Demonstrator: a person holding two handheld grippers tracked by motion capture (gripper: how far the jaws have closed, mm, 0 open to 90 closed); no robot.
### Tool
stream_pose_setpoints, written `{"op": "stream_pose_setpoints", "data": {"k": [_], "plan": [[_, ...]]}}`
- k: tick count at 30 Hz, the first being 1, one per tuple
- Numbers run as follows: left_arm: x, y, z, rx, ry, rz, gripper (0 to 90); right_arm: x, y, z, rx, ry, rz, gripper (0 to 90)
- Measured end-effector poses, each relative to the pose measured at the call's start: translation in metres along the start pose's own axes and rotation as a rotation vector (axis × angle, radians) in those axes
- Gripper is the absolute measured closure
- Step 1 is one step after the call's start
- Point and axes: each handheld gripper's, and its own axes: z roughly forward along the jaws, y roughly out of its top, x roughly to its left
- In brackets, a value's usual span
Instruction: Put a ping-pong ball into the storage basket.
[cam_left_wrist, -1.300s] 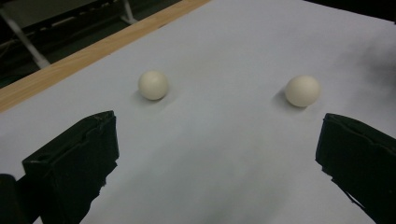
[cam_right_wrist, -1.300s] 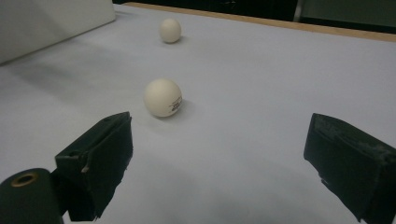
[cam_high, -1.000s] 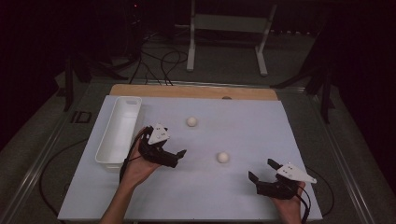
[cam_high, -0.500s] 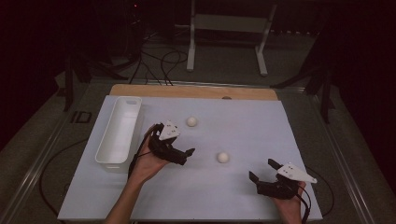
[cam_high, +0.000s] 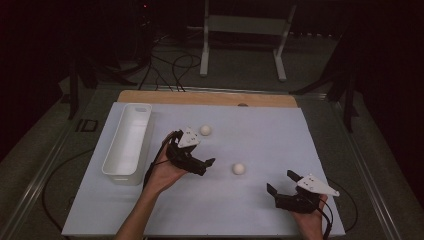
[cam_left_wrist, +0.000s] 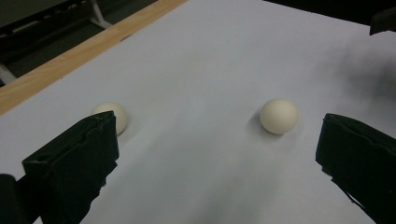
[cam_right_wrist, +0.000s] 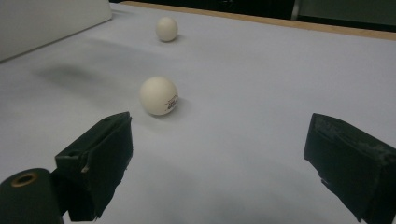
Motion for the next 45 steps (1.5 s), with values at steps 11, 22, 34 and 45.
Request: {"op": "stream_pose_setpoints", "data": {"k": [11,22,34,45], "plan": [[-0.002,0.004,0.009,0.007,-0.025,0.013,0.0,0.000,0.000,0.000,0.001,0.000,0.001,7.6],[-0.004,0.008,0.024,0.035,-0.047,0.025,0.0,-0.001,0.000,0.000,-0.004,0.000,0.005,7.6],[-0.008,0.015,0.036,0.041,-0.064,0.025,0.0,-0.001,-0.001,0.000,-0.004,0.000,0.009,7.6],[-0.013,0.020,0.052,0.078,-0.072,0.036,0.0,-0.002,-0.001,-0.001,-0.005,-0.003,0.008,7.6]]}}
